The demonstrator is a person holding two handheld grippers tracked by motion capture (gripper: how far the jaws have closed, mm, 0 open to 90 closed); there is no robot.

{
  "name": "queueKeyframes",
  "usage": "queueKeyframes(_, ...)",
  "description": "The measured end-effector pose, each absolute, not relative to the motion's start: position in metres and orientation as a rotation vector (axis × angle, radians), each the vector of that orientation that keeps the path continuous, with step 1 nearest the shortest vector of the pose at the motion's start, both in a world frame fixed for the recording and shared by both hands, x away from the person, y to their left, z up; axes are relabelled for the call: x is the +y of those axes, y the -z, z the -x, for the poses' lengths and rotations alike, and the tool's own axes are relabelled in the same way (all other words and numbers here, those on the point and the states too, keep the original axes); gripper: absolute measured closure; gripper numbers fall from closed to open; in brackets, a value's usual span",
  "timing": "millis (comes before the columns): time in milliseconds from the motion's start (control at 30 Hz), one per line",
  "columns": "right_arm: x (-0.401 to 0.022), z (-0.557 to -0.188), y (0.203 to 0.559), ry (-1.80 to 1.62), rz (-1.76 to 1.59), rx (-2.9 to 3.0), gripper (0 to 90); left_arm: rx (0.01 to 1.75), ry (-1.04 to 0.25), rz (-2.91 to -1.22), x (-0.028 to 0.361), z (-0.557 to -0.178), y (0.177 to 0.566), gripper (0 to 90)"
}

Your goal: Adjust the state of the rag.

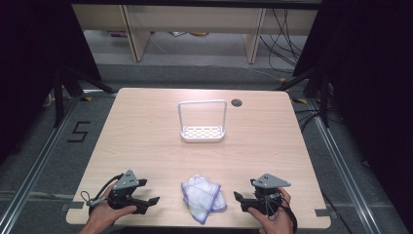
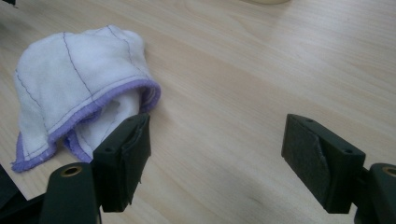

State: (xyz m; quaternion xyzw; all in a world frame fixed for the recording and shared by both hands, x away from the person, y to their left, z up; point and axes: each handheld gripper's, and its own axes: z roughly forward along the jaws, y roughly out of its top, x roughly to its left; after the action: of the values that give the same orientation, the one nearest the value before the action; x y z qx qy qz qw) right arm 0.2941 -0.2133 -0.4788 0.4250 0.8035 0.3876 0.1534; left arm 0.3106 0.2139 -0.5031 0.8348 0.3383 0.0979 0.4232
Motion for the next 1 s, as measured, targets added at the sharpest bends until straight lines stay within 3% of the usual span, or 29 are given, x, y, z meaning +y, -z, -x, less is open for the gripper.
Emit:
queueKeyframes(400,-0.195,-0.291,0.469,-1.188,-1.165,2.358,31.7,0.88,-0.261,-2.081,0.216,-0.312,0.503,18.4)
queueKeyframes(1000,-0.11,-0.294,0.457,-1.199,-0.855,2.575,44.8,0.9,-0.263,-2.055,0.218,-0.313,0.503,19.2)
